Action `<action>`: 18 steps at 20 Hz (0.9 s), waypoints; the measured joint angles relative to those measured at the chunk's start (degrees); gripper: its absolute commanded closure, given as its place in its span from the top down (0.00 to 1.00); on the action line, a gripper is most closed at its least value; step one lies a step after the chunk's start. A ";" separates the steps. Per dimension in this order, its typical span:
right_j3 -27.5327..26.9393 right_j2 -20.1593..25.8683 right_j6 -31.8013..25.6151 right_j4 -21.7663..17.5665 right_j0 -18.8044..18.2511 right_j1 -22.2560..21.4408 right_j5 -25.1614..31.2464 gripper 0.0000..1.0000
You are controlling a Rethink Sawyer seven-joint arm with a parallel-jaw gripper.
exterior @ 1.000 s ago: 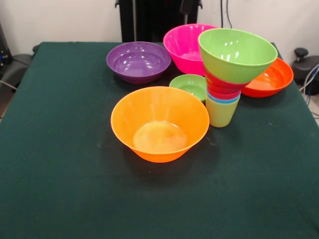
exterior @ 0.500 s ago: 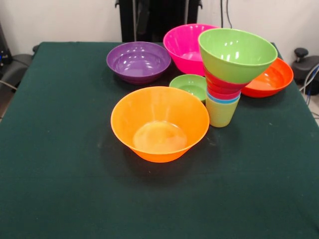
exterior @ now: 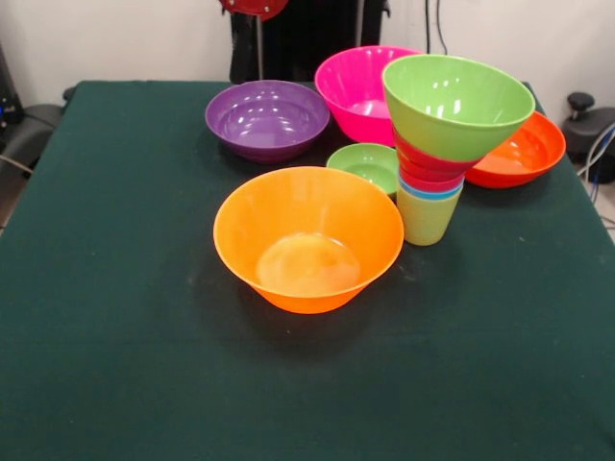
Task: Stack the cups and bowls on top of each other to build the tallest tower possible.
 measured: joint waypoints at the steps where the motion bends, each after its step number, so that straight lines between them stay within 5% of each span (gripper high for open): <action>1: 0.46 0.78 0.00 -0.91 -0.55 -0.49 0.00 1.00; 10: 3.50 5.87 -0.01 -5.64 -4.42 -3.08 -2.27 1.00; 18: 5.82 10.68 -0.01 -10.10 -7.89 -3.37 -10.62 1.00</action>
